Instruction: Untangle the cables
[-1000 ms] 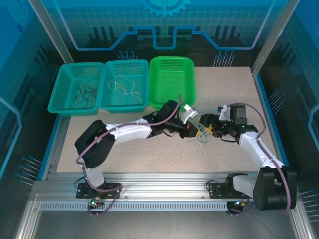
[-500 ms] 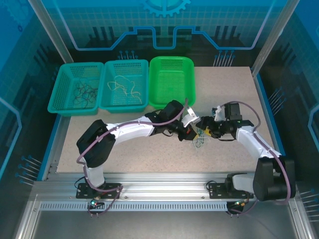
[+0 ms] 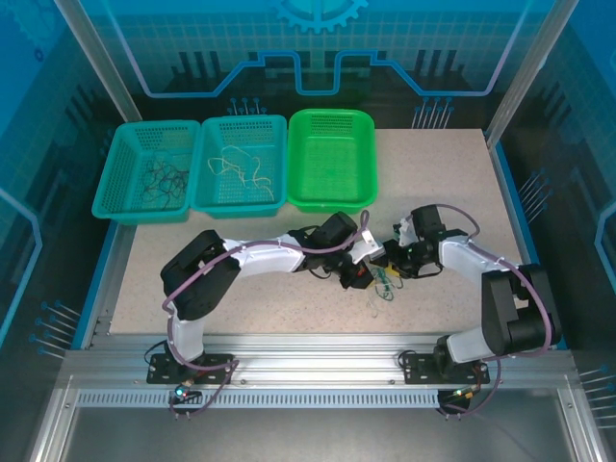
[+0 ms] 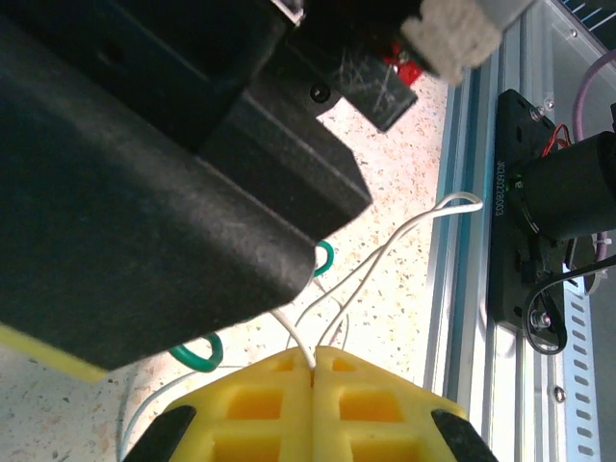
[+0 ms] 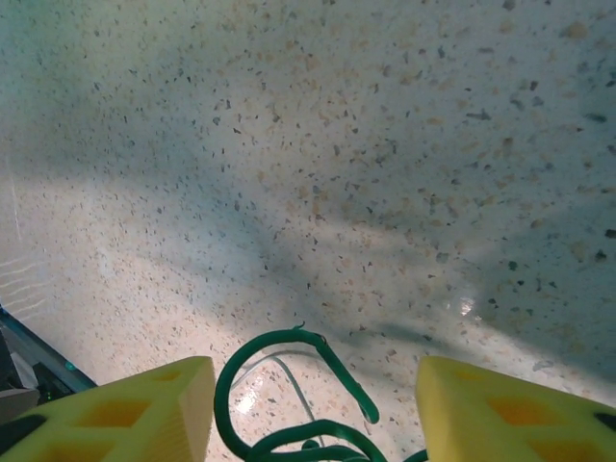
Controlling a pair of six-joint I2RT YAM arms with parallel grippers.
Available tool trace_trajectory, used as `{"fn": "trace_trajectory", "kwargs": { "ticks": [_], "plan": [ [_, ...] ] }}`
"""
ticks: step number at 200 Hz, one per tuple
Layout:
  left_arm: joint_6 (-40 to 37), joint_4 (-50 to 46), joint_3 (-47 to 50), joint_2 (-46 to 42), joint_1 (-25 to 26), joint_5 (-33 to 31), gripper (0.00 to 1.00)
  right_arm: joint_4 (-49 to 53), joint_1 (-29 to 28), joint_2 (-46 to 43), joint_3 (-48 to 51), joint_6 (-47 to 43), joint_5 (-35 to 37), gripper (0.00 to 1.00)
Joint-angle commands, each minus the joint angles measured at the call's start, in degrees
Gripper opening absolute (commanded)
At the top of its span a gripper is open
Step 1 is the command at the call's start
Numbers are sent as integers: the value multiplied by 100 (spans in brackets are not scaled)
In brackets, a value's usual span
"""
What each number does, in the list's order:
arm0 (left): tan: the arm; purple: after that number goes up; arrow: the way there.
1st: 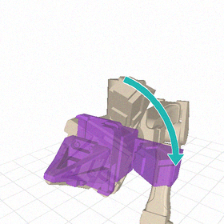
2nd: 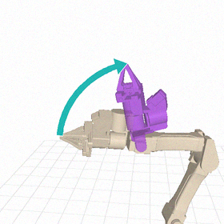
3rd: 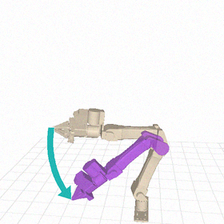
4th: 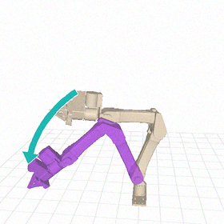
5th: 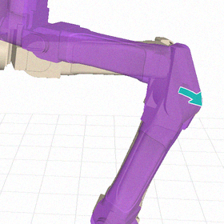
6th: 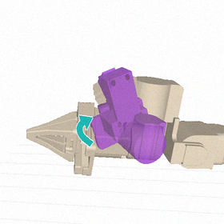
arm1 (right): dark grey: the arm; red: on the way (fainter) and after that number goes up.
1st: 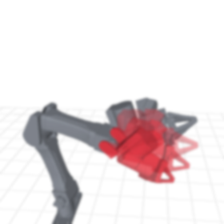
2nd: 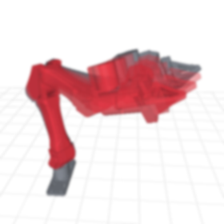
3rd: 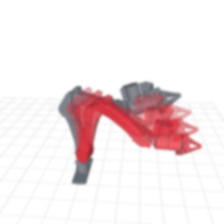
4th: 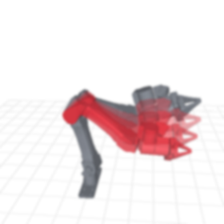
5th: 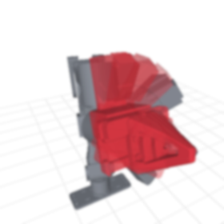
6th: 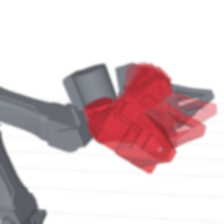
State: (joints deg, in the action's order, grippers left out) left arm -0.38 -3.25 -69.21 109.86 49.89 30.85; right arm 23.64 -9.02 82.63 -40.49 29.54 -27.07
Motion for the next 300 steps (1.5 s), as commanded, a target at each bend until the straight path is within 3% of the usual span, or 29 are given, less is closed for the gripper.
{"fn": "trace_trajectory", "kwargs": {
  "ticks": [1, 29, 64, 92, 126, 166, 202, 231, 248, 261, 300],
  "plan": [
    [-87, 93, 49, -19, 25, -2, 0, 201, -59, -14, -107, -62, 207, 46],
    [-83, 79, 13, -35, 23, -84, 0, 233, -59, -127, -142, 23, 435, 14],
    [-32, 102, 98, -146, 22, -445, 0, 328, -8, -379, -161, 138, 912, 0],
    [49, 283, 336, -439, -35, -815, 0, 441, 172, -957, -46, 342, 1754, 0],
    [453, 662, 799, -1053, -351, -1055, 0, 727, 895, -1915, 81, 496, 3143, 0],
    [1136, 913, 1439, -1880, -1067, -1164, 0, 650, 2584, -2565, 216, 782, 3075, 0],
    [1264, 740, 1661, -2769, -1570, -1170, 0, 670, 3191, -2895, 103, 913, 3207, 0],
    [1684, 743, 1423, -3423, -2151, -1157, 0, 591, 3118, -2919, 85, 862, 2468, 0],
    [1515, 469, 865, -3590, -2492, -1439, 0, 607, 2855, -2957, 111, 851, 2154, 0],
    [1313, 57, 207, -3462, -2822, -1879, 0, 615, 2612, -3043, 148, 885, 2021, 0],
    [1254, -28, -1162, -2373, -4116, -2350, 0, 906, 2092, -3306, -32, 891, 1825, 0]
  ]
}}
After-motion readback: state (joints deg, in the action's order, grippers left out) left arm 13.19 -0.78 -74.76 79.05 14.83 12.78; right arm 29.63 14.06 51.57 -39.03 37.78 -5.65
